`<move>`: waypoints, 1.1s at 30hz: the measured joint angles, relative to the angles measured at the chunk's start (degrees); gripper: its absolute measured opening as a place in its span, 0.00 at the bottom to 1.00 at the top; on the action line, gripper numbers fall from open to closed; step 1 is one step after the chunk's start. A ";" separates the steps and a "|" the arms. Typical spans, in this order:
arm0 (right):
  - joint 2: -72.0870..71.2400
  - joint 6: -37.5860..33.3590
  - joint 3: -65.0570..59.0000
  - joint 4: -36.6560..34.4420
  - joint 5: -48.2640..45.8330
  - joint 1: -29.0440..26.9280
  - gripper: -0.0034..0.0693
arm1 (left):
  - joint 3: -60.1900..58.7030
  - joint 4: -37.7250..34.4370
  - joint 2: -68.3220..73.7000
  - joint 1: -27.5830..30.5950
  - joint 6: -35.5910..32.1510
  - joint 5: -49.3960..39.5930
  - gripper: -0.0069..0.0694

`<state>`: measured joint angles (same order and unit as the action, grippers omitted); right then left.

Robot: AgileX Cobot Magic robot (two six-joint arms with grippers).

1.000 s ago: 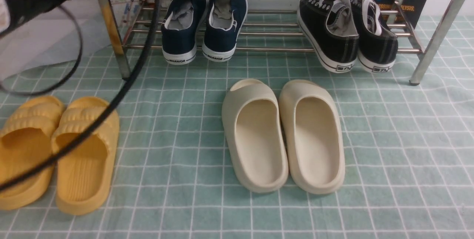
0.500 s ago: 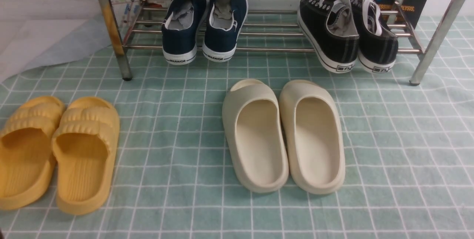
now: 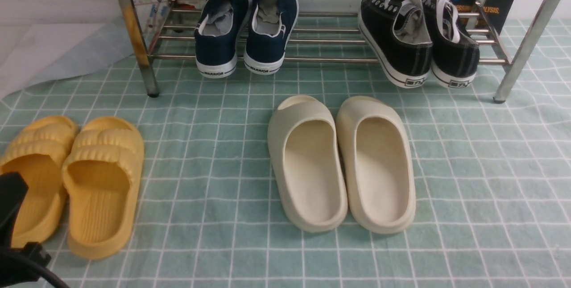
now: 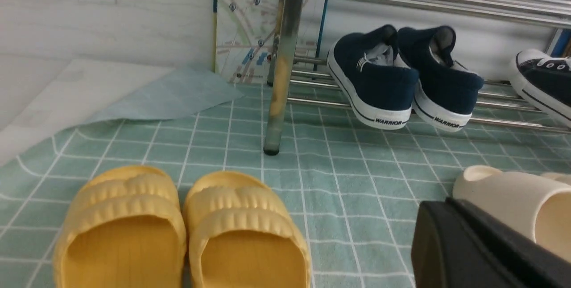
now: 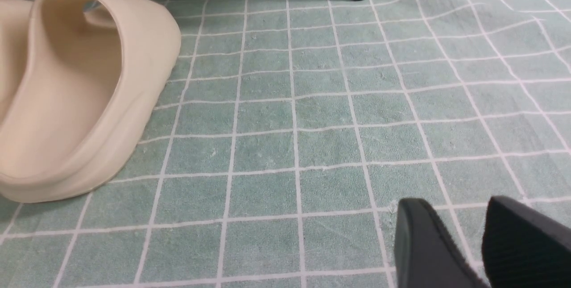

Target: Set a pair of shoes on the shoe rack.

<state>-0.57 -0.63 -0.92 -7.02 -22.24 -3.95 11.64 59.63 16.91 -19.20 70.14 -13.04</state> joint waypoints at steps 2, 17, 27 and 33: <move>0.00 0.00 0.00 0.00 0.00 0.00 0.38 | -0.97 0.00 -1.52 0.00 0.26 0.06 0.07; 0.00 0.00 0.00 0.00 0.00 0.00 0.38 | -5.79 -3.57 -17.55 11.81 0.72 3.03 0.07; 0.00 0.00 0.00 0.00 0.00 0.00 0.38 | -11.39 -46.44 -17.55 21.67 -39.04 10.78 0.07; 0.00 0.00 0.00 0.00 0.00 0.00 0.38 | -13.23 -57.09 -17.55 21.70 -47.71 4.88 0.08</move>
<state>-0.57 -0.63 -0.92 -7.02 -22.24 -3.95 -1.59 2.54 -0.64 2.50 22.43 -8.17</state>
